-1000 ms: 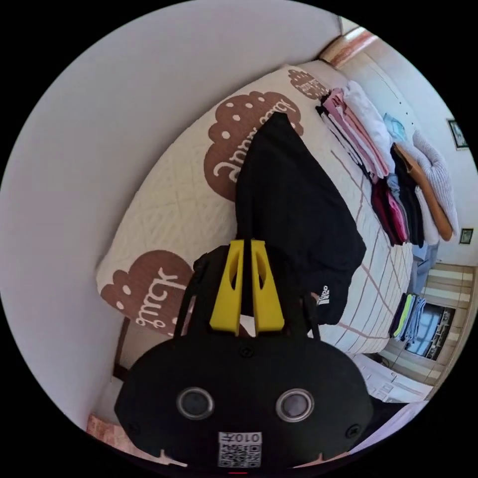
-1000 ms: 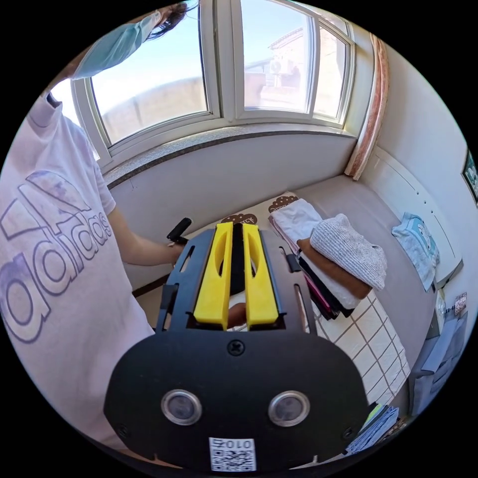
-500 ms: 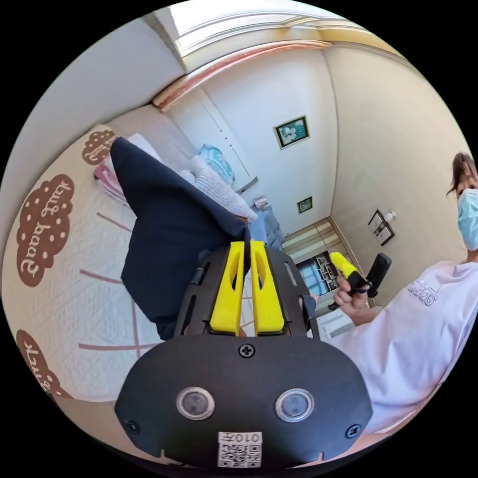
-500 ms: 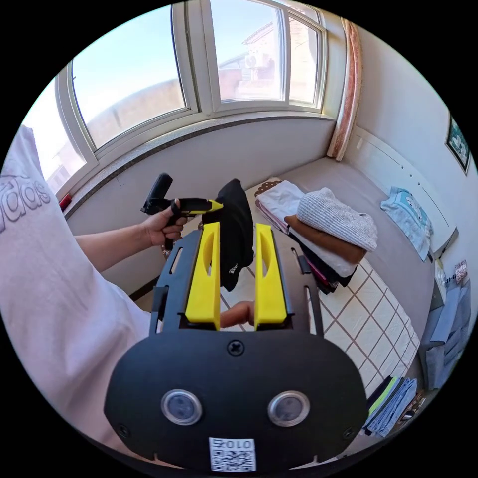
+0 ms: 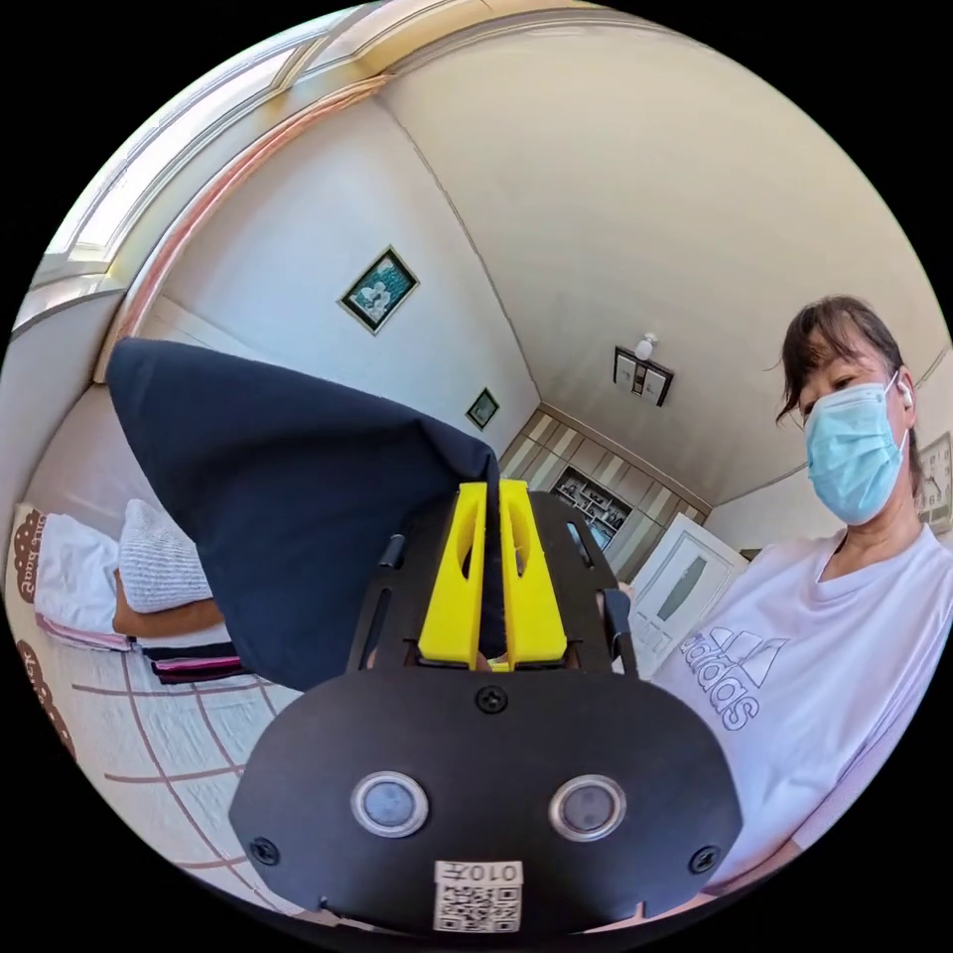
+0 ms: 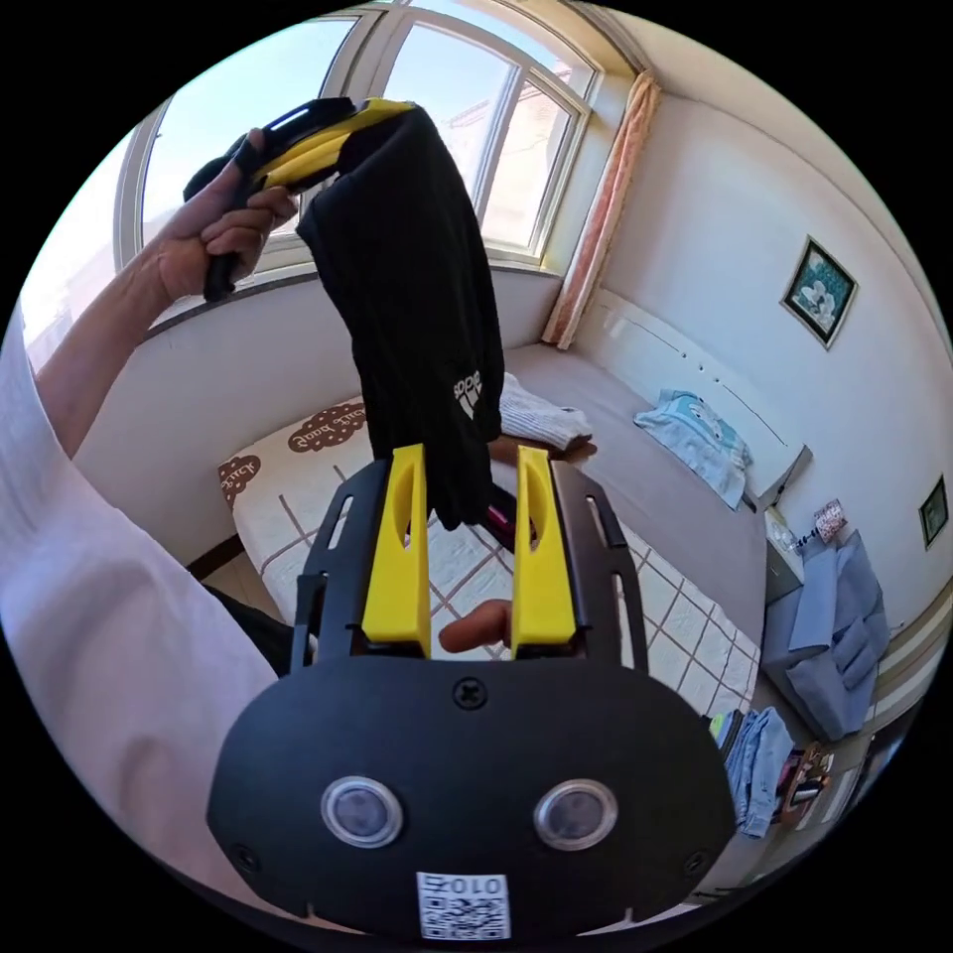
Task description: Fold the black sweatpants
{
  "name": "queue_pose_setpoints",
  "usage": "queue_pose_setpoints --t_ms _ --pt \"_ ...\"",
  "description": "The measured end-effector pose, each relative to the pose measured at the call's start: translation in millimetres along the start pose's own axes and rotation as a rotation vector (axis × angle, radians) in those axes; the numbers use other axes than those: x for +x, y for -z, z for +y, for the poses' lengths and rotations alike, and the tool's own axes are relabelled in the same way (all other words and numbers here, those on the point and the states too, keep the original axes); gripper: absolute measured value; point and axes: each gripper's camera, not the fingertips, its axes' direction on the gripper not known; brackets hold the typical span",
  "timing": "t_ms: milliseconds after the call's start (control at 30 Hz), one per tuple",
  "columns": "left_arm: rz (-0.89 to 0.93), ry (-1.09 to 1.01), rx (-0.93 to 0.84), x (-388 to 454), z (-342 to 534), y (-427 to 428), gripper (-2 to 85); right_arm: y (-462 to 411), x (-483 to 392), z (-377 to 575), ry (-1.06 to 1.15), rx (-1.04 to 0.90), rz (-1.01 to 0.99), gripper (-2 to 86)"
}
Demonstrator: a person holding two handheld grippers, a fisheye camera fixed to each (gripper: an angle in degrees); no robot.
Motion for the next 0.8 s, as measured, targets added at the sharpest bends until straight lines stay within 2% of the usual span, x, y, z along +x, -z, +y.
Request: queue_pose_setpoints --t_ms 233,367,467,567,700,800 --pt "0.02 -0.042 -0.03 84 5 -112 0.2 51 88 120 -0.072 0.134 -0.083 8.1" --pt "0.059 -0.028 -0.046 119 22 -167 0.2 62 107 150 0.024 0.089 -0.092 5.5" --pt "0.006 -0.039 -0.058 142 27 -190 0.2 74 133 166 0.004 0.077 -0.031 4.5" --pt "-0.12 -0.028 -0.085 156 31 -203 0.2 99 178 176 -0.155 0.103 0.034 4.6" --pt "-0.178 0.04 -0.183 157 52 -224 0.1 157 211 181 -0.321 0.247 0.253 4.8" --pt "-0.124 0.122 -0.321 150 86 -258 0.1 200 217 182 -0.356 0.417 0.28 4.7"
